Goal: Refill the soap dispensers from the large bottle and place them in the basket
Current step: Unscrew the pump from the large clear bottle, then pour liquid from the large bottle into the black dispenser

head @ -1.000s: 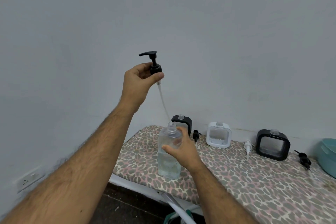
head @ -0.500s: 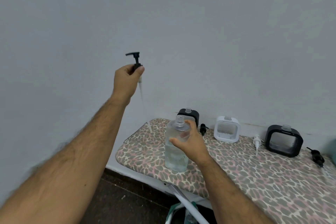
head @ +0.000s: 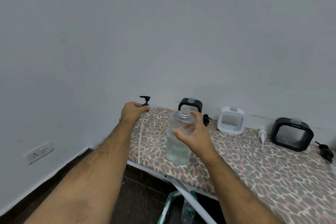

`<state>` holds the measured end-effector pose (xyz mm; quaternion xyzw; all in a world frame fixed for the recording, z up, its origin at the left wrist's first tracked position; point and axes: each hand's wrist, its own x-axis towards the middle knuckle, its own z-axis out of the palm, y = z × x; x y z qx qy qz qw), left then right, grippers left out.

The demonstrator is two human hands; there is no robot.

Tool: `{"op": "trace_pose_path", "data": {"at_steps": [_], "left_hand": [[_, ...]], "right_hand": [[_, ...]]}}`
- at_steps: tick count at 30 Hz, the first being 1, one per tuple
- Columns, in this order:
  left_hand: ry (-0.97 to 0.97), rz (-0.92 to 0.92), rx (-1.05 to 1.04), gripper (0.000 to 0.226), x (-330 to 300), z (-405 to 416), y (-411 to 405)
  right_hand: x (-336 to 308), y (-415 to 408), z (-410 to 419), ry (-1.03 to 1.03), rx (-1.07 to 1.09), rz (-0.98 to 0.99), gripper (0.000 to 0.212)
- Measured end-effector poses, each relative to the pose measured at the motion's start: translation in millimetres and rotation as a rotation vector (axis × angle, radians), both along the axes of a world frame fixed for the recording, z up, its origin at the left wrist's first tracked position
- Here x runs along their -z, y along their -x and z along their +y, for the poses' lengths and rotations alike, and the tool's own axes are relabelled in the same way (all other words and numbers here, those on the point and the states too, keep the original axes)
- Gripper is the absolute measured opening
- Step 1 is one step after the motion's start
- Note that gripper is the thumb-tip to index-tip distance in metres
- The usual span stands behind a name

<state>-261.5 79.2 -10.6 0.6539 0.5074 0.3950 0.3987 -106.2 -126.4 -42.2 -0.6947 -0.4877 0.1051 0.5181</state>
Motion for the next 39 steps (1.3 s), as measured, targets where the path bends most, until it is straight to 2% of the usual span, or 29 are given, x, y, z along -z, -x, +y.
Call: {"op": "trace_pose_path", "data": {"at_steps": [11,16,24,29,32,34,36,39], "left_hand": [[0.019,0.405,-0.076,0.02,41.5,0.1,-31.1],[0.007,0.598,-0.125,0.029,61.0,11.1,-32.8],[0.011,0.697,-0.182,0.044,74.0,17.6,-33.2],[-0.018,0.668,-0.17,0.044,66.5,6.5,-28.0],[-0.126,0.474,-0.128,0.037,58.8,-2.8,-22.6],[-0.184,0.269,0.019,0.027,51.0,-12.2,-19.4],[-0.164,0.131,0.243,0.027,41.0,-26.1,-15.9],[-0.094,0.113,0.558,0.044,27.1,-48.4,-8.2]], "right_hand": [[2.1,-0.7,2.9,-0.033,0.01,-0.017,0.08],[2.3,-0.7,1.5,-0.042,0.003,-0.017,0.079],[3.0,-1.6,4.1,-0.049,-0.005,-0.014,0.08],[2.9,-1.3,4.5,-0.044,-0.011,-0.011,0.081],[1.9,-2.2,3.3,-0.034,-0.037,0.014,0.08],[-0.7,-3.3,1.5,-0.013,-0.068,0.034,0.079],[-4.2,-4.7,-0.5,0.014,-0.103,0.047,0.08],[-6.8,-10.9,-2.8,0.082,-0.167,0.072,0.101]]}}
